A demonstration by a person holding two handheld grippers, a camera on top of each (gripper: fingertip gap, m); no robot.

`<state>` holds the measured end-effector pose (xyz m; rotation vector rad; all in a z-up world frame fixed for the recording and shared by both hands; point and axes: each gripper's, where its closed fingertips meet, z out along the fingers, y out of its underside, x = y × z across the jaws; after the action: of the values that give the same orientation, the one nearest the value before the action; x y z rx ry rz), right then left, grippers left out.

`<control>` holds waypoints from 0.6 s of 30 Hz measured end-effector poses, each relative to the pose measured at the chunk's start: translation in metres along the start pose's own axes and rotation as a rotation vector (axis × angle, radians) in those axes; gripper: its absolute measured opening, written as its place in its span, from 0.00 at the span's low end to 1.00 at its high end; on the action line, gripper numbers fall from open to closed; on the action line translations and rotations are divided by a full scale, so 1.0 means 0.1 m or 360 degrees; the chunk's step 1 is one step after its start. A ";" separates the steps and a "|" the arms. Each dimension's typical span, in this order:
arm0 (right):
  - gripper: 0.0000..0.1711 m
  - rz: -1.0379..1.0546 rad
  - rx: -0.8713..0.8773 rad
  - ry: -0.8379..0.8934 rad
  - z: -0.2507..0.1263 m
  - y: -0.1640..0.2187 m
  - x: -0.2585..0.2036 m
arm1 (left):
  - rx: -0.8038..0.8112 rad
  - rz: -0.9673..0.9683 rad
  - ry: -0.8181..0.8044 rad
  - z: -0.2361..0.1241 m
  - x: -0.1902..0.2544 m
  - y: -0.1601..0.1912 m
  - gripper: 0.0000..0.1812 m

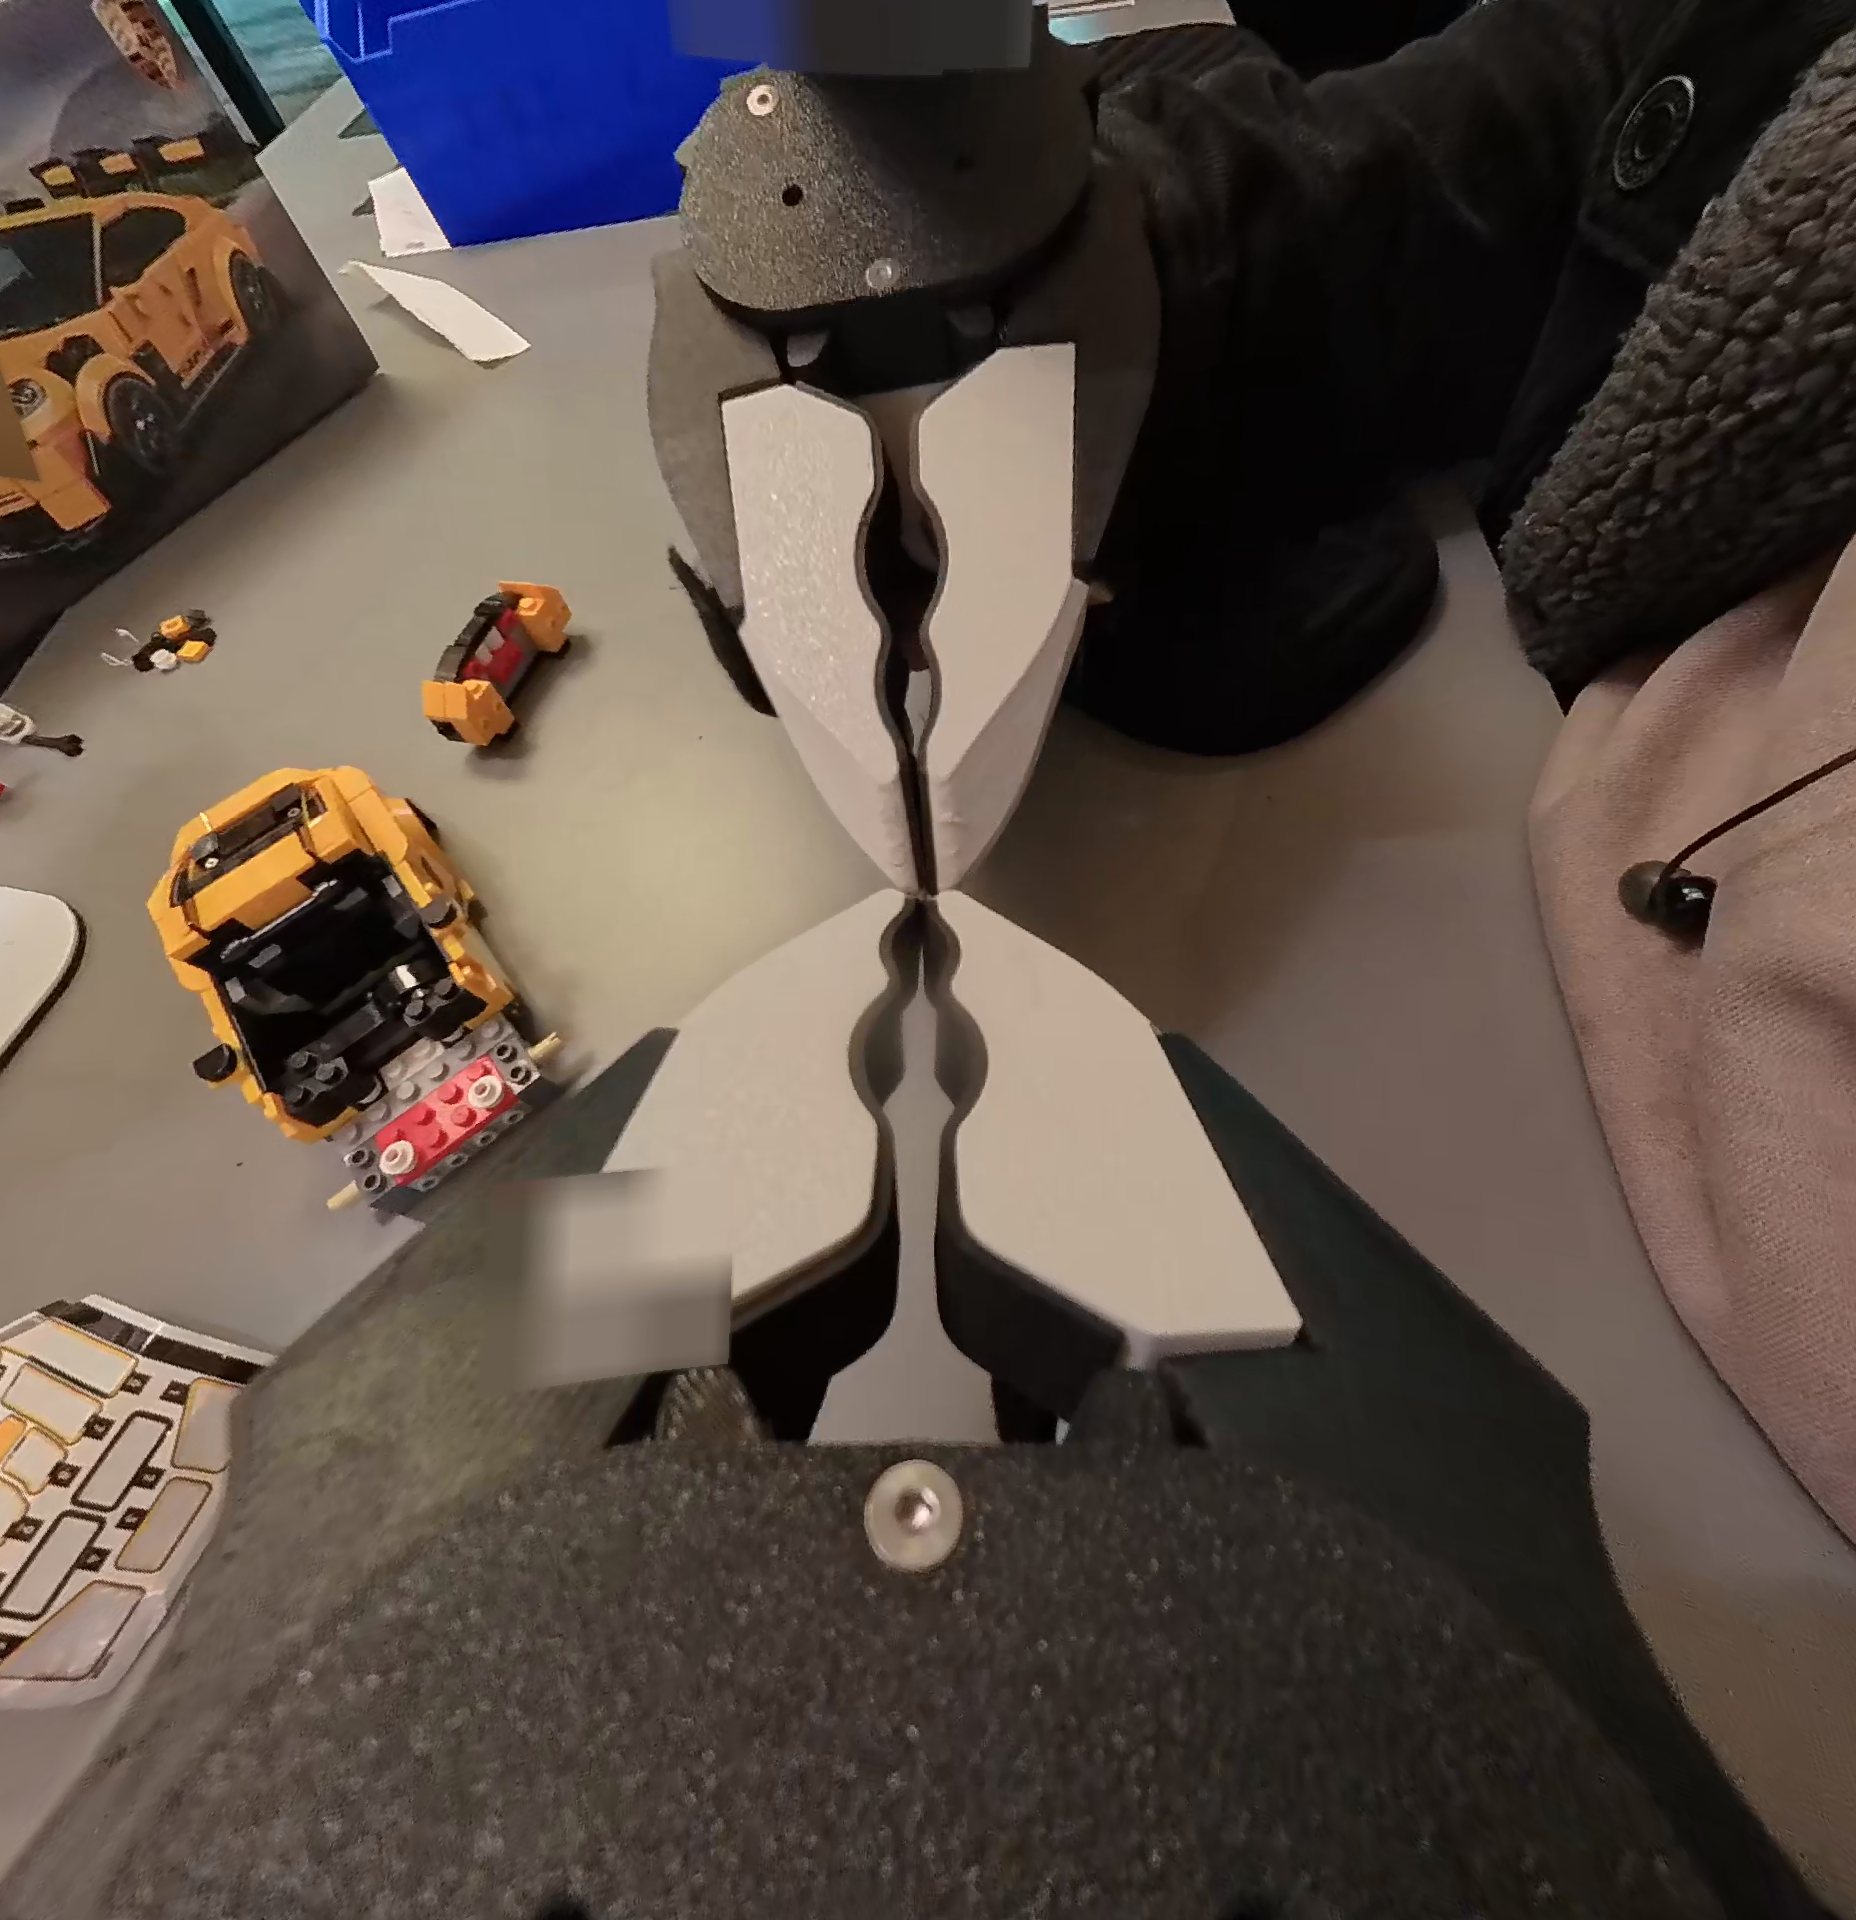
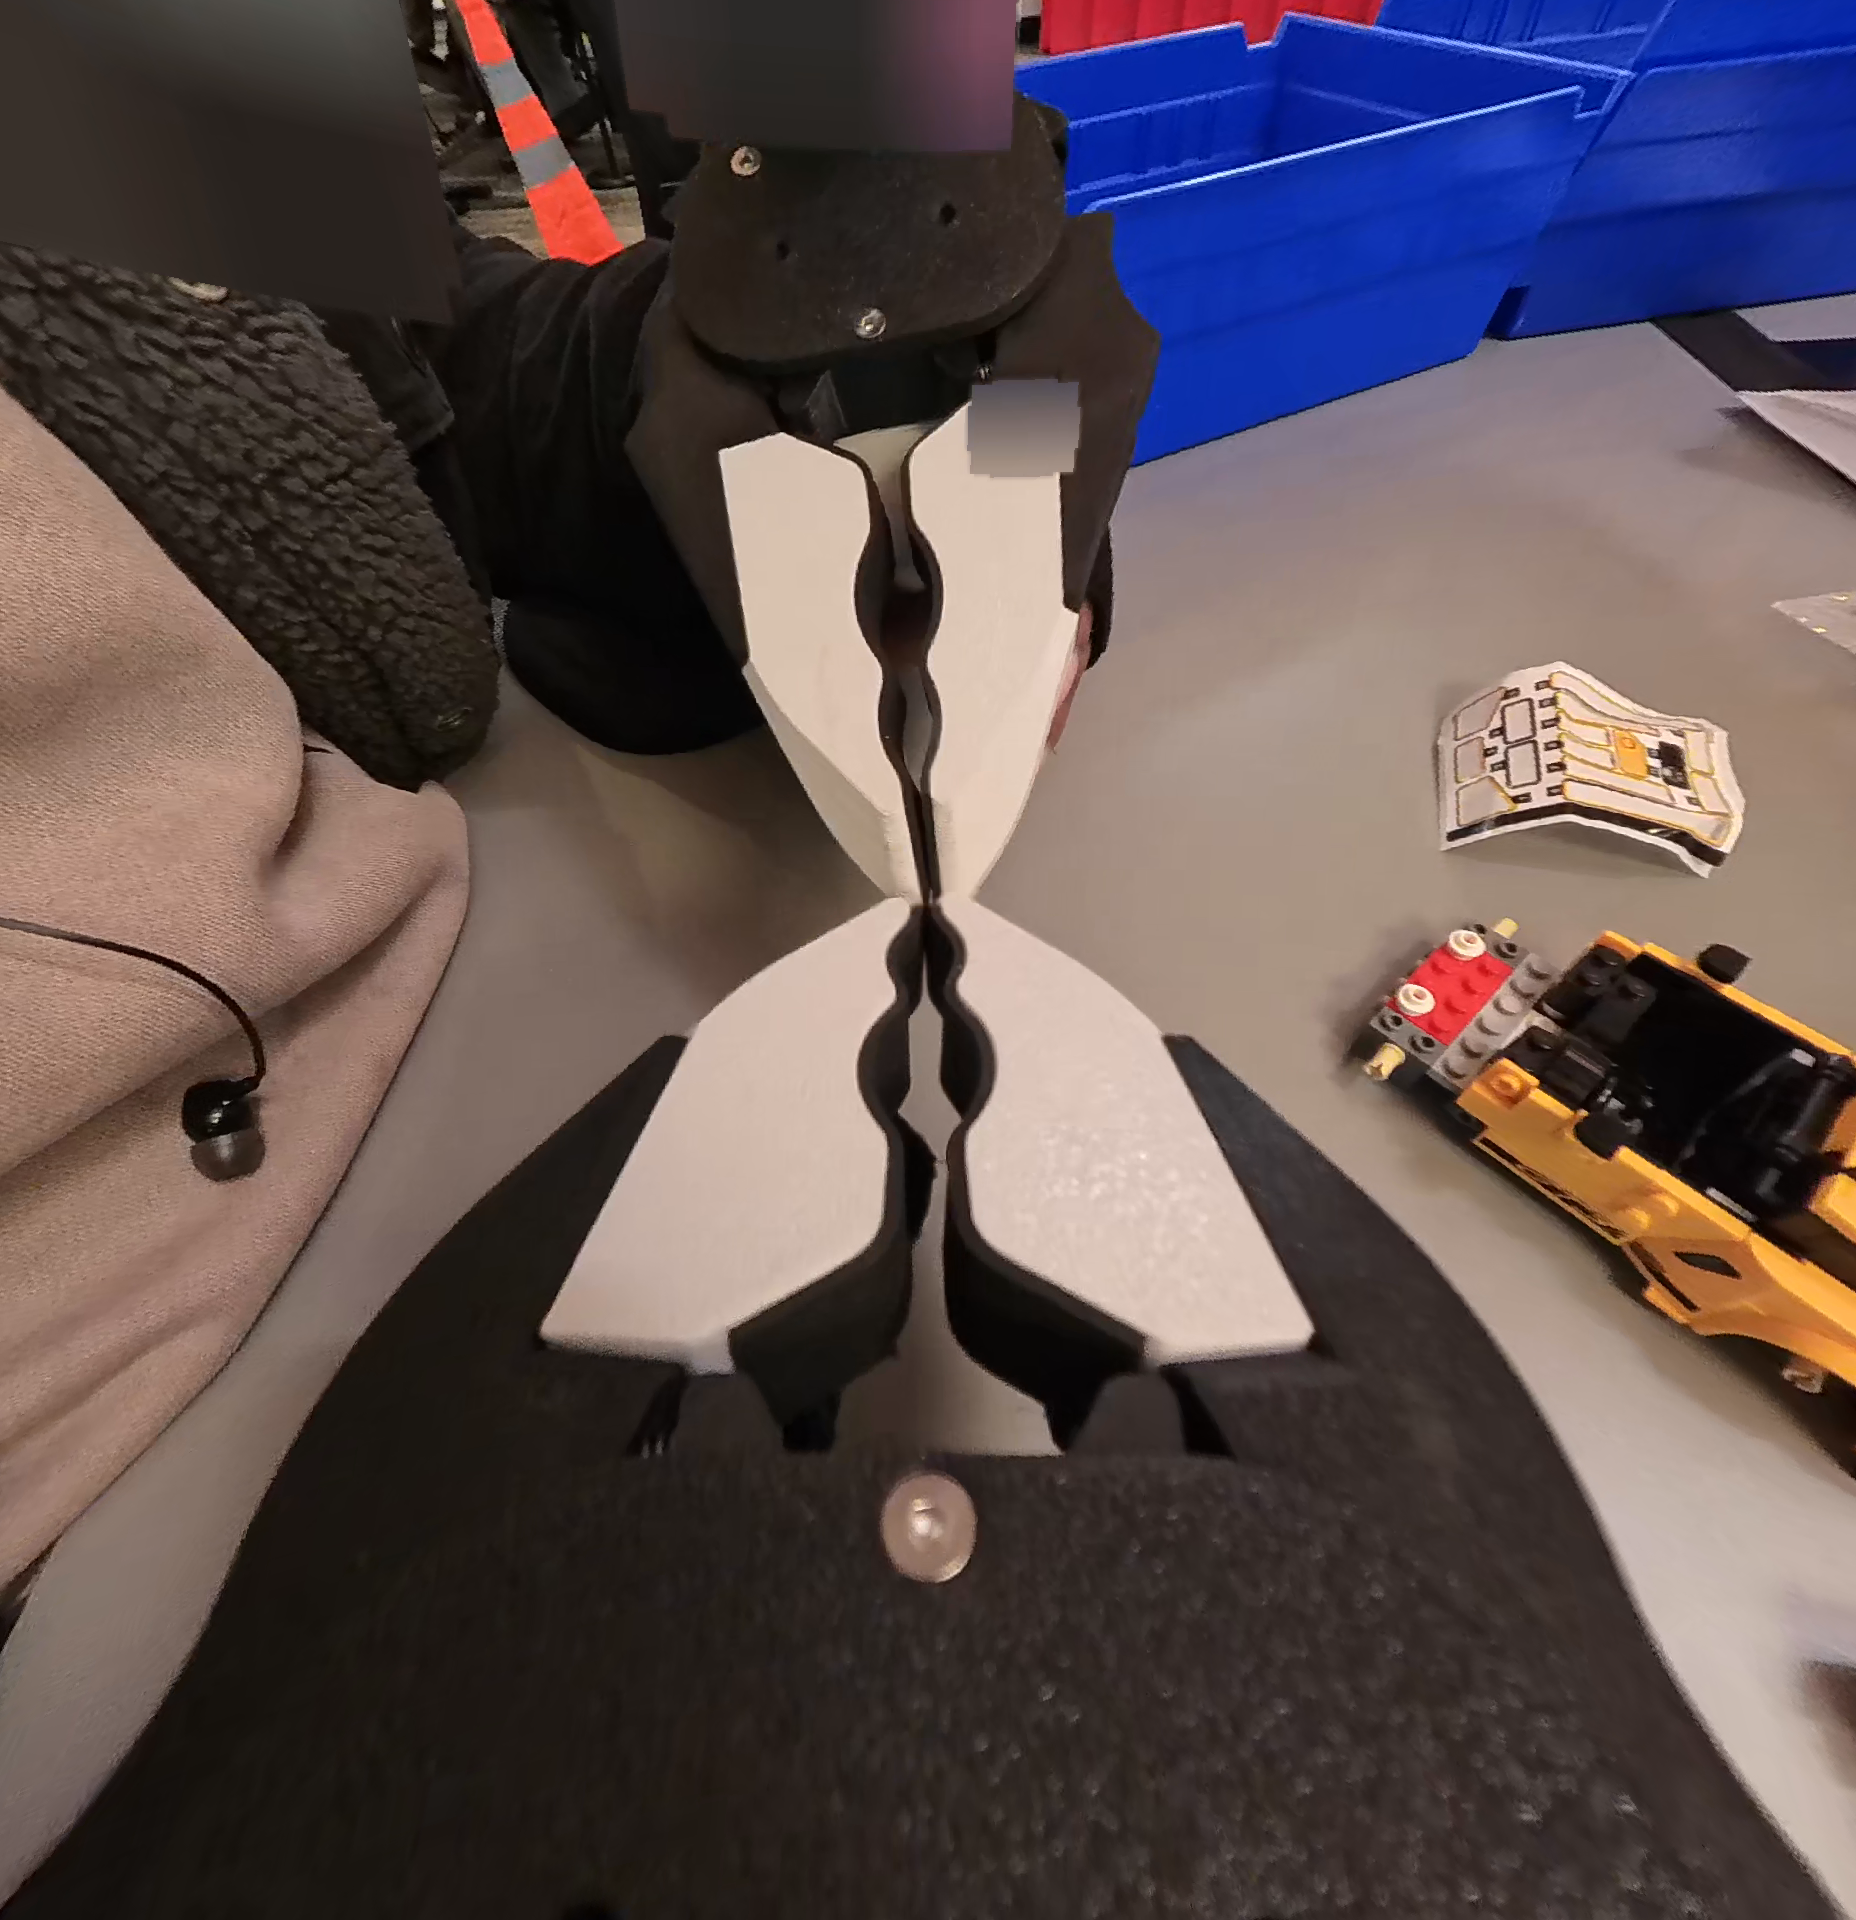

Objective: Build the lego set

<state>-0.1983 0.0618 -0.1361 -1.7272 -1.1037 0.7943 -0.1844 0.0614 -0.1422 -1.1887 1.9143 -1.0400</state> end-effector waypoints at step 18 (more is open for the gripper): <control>0.00 0.0346 0.0311 0.0054 -0.16 -0.27 0.23 | 0.0215 -0.0260 -0.0013 -0.12 -0.17 -0.12 0.07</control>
<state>-0.1841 0.0825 -0.1062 -1.7049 -0.7959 0.9697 -0.1830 0.0770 -0.1237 -1.2859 1.7334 -1.2280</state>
